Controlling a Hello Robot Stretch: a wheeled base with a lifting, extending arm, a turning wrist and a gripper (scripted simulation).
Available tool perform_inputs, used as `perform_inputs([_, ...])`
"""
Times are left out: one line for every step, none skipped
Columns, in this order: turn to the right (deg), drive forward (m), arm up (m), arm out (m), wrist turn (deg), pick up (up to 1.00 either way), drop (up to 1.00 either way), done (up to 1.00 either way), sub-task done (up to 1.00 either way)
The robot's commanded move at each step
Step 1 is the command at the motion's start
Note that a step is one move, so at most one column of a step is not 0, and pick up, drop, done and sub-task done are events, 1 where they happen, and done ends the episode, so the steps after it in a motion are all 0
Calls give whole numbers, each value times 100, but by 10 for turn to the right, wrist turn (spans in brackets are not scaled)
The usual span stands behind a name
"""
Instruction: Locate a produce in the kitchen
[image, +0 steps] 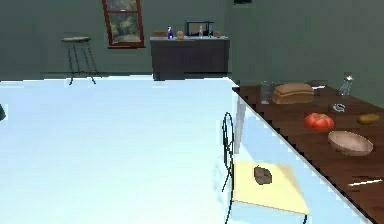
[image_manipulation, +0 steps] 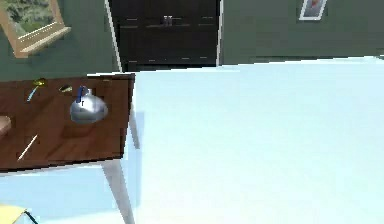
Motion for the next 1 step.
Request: perform_inputs([90, 0, 0, 0, 0, 0, 0, 0, 0])
